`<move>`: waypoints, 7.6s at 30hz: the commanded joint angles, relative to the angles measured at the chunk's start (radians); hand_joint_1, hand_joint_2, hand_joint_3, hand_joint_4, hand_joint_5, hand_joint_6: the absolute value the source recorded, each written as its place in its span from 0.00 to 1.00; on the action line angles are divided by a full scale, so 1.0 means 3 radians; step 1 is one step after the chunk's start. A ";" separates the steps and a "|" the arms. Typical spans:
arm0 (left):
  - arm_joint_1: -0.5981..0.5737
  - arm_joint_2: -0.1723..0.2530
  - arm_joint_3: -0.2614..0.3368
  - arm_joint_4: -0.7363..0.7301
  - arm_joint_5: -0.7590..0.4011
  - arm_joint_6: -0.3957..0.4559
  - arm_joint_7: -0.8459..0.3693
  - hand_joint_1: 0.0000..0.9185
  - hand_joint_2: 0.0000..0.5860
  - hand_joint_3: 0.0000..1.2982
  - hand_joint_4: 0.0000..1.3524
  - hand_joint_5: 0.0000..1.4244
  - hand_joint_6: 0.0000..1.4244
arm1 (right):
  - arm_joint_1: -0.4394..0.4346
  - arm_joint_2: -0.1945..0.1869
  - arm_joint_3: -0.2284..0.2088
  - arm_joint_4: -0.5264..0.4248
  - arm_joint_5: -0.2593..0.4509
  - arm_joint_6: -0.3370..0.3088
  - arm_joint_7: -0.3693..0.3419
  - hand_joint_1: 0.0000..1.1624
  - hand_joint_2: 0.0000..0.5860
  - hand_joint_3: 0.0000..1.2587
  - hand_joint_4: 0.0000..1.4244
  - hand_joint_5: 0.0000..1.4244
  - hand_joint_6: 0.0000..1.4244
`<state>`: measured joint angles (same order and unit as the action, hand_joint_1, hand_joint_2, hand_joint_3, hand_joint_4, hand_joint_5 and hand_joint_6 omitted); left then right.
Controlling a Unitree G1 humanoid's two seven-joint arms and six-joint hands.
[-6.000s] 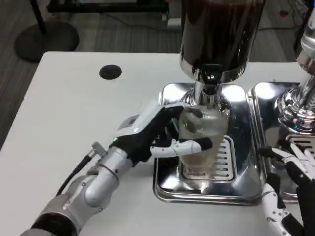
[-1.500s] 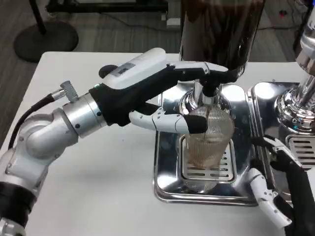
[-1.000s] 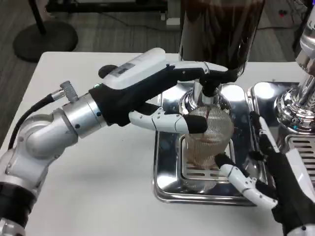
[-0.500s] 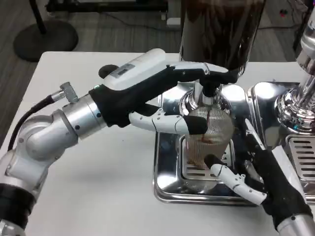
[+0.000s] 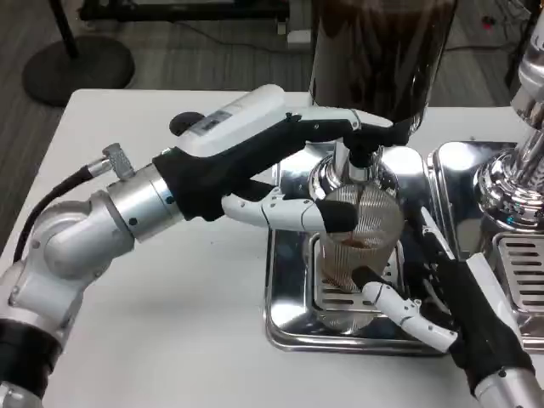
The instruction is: Grasp the cup under the faucet to collect the drink, then remove the cup.
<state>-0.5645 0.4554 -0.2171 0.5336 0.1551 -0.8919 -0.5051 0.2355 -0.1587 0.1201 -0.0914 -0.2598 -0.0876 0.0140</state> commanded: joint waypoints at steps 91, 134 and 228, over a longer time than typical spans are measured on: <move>0.0323 0.0097 0.0501 -0.0160 -0.0209 0.0268 0.0221 0.00 0.11 0.18 0.14 0.18 0.22 | -0.0663 0.0131 0.0170 0.0647 -0.0304 -0.0039 -0.0362 0.54 0.29 0.00 0.00 0.00 0.13; 0.0756 0.0349 0.0684 0.0160 -0.0017 0.0534 0.0307 0.00 0.22 0.22 0.21 0.19 0.27 | -0.0570 0.0160 0.0210 0.0659 -0.0526 -0.0386 -0.0864 0.57 0.32 0.28 0.22 0.26 0.35; 0.1058 0.0255 0.0174 -0.0011 -0.0157 0.0148 -0.0033 0.00 0.24 0.15 0.08 0.08 0.15 | 0.0521 0.0286 -0.0137 -0.0492 -0.0614 -0.0558 -0.1164 0.58 0.36 0.42 0.36 0.44 0.53</move>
<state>-0.2793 0.5128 -0.1746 0.5684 0.1327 -0.8542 -0.4955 0.3623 -0.0845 0.0797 -0.1729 -0.4613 -0.2166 -0.3314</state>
